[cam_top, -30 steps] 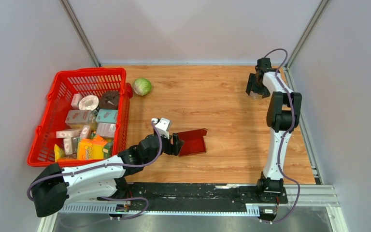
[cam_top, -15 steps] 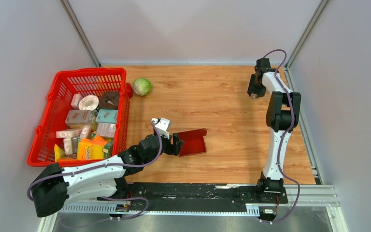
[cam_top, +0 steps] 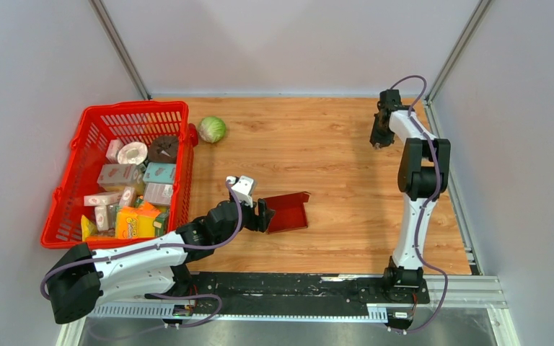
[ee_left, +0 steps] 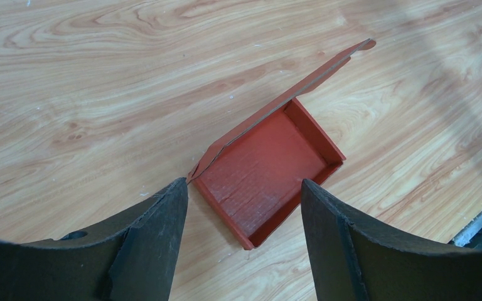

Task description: Fold the paper box

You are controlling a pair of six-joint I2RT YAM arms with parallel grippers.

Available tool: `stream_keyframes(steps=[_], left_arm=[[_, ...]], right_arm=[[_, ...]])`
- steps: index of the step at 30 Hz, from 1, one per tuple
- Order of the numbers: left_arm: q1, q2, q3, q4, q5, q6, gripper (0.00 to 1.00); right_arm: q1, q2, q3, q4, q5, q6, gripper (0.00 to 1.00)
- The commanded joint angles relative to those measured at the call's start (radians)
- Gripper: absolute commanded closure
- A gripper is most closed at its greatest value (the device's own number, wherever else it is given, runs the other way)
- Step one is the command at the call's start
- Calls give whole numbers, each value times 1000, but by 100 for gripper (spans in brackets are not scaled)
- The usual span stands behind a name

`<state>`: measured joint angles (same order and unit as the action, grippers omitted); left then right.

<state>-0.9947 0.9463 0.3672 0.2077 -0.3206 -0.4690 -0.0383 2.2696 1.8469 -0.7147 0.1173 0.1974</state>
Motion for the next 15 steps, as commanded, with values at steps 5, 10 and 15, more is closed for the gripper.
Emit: stream_keyframes(steps=[5, 10, 15], left_arm=[[-5, -7, 12, 36, -11, 1, 26], [-4, -14, 7, 35, -21, -3, 25], [-4, -38, -8, 41, -31, -10, 25]], right_arm=[[66, -245, -191, 130, 25, 85, 75], [112, -390, -348, 179, -8, 119, 76], [207, -551, -497, 184, -11, 120, 76]])
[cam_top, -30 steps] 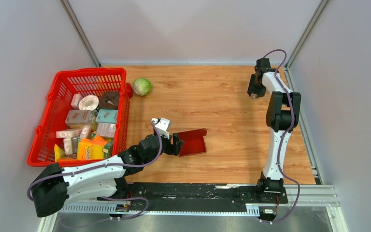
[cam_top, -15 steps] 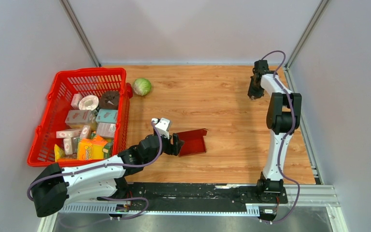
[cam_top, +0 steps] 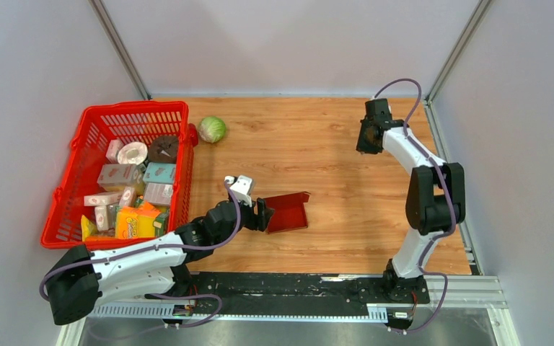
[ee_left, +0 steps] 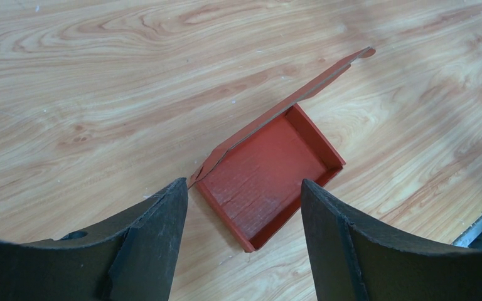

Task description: Fold the paper box

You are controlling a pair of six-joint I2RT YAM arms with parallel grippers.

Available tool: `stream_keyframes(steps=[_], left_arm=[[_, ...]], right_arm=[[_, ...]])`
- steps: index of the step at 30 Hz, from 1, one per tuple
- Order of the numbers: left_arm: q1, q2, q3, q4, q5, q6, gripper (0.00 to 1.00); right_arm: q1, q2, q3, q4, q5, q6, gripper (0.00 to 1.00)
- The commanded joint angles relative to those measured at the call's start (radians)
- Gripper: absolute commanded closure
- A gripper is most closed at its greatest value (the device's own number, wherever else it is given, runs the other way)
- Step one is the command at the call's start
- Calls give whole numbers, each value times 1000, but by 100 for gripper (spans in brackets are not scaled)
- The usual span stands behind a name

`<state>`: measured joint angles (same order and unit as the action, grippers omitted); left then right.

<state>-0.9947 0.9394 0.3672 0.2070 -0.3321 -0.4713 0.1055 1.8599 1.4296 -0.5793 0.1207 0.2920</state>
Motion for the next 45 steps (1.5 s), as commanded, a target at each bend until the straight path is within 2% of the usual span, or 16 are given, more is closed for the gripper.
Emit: stream_keyframes(steps=[1, 5, 13, 18, 19, 23, 24, 30, 34, 37, 41, 45], left_arm=[[-2, -36, -11, 43, -22, -9, 26], [-4, -56, -22, 43, -31, -16, 26], [-4, -68, -33, 46, -41, -20, 26], [-4, -68, -31, 46, -45, -23, 26], [-4, -70, -31, 43, -45, -24, 26], [-4, -71, -31, 43, -48, -26, 26], [-4, -74, -33, 43, -47, -26, 26], [-4, -77, -36, 42, -51, -29, 26], [-4, -73, -34, 45, -48, -27, 26], [-4, -70, -33, 45, -47, -26, 27], [-4, -65, -30, 46, -48, -24, 27], [-4, -62, -28, 46, -50, -24, 26]], right_arm=[[75, -178, -98, 47, -15, 33, 76], [160, -405, -202, 39, -67, 18, 76], [577, -705, -360, -19, -92, -62, 75], [775, -772, -504, 85, -105, -13, 75], [796, -760, -530, 113, -142, -13, 75], [914, -679, -595, 254, -122, -19, 75], [945, -653, -601, 275, -62, -8, 75], [965, -518, -641, 423, 83, -4, 76], [967, -450, -623, 460, 105, -65, 74], [965, -412, -621, 478, 128, -108, 71], [967, -395, -621, 490, 195, -123, 59], [965, -456, -632, 452, 200, -90, 55]])
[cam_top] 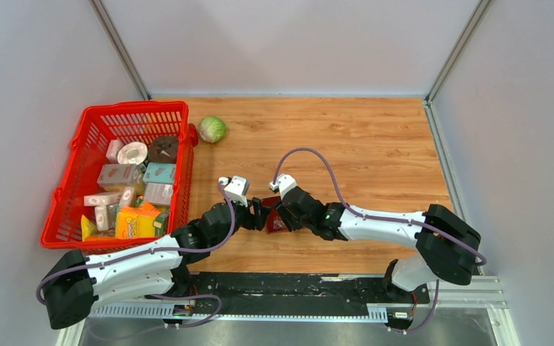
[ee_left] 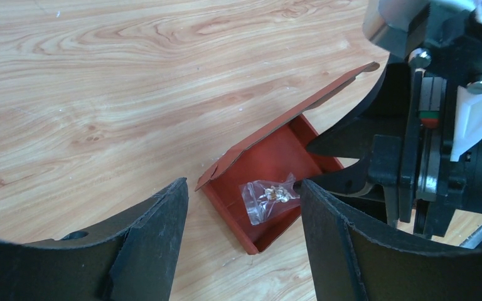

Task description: Fold the paper box

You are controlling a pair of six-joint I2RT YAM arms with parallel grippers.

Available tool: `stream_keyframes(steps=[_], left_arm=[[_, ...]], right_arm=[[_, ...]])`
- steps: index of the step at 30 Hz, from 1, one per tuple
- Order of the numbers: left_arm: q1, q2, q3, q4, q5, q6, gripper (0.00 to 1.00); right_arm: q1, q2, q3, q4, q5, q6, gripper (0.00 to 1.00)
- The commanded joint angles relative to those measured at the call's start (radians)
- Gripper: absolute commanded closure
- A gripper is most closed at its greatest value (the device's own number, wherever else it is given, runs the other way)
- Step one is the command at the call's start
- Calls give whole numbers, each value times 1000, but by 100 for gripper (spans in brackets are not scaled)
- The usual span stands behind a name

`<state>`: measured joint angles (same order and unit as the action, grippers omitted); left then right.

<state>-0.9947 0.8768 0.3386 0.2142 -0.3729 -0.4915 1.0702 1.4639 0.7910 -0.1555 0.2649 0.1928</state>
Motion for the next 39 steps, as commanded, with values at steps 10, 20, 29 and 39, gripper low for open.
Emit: stream_keyframes(steps=[10, 20, 29, 39], left_arm=[[-4, 79, 114, -82, -41, -29, 32], [-4, 252, 257, -206, -60, -25, 37], [-4, 281, 283, -266, -54, -64, 43], [-4, 309, 300, -299, -73, -94, 53]], right_arm=[[-194, -434, -143, -86, -172, 189, 46], [-499, -389, -210, 89, -572, 145, 35], [-513, -278, -217, 266, -566, 113, 46], [-500, -220, -200, 341, -581, 54, 53]])
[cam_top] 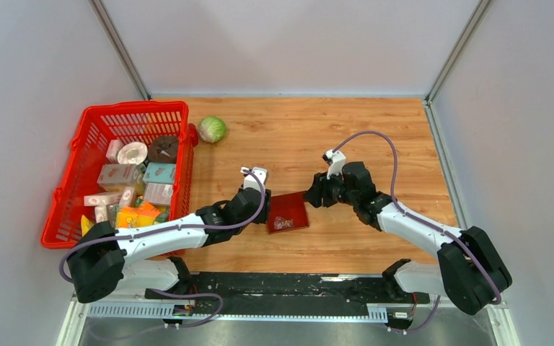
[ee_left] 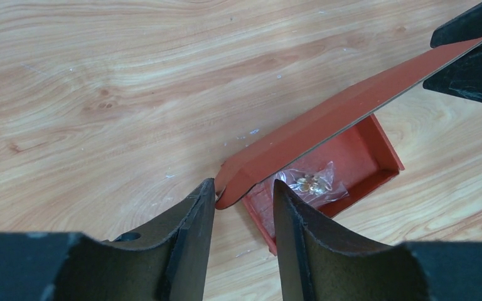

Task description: Fold the paper box

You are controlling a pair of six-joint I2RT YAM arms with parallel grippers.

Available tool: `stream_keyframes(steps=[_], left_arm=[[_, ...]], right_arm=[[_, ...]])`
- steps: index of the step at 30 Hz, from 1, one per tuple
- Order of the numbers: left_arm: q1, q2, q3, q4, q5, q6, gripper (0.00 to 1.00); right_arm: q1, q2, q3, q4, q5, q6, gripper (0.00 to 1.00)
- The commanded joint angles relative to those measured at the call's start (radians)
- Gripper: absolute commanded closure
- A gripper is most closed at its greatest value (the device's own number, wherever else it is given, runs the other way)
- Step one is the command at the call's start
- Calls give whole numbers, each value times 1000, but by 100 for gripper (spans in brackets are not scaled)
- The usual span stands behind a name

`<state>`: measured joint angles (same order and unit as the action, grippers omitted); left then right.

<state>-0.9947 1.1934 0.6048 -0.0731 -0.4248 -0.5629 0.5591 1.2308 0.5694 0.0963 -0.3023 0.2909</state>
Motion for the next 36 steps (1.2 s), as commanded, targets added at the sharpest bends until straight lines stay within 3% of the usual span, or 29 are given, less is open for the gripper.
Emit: stream_keyframes(steps=[1, 11, 24, 28, 36], left_arm=[[-4, -9, 35, -10, -25, -25, 53], [-5, 32, 75, -37, -51, -26, 66], [-30, 167, 220, -103, -144, 8, 92], [-32, 227, 295, -136, -207, 20, 100], [-32, 334, 398, -108, -321, 8, 100]], right_arm=[[18, 19, 27, 79, -2, -48, 54], [73, 10, 15, 85, 72, -73, 76], [108, -10, -8, 148, 210, -49, 100], [127, -16, -9, 172, 296, -42, 100], [148, 1, -32, 279, 480, -4, 100]])
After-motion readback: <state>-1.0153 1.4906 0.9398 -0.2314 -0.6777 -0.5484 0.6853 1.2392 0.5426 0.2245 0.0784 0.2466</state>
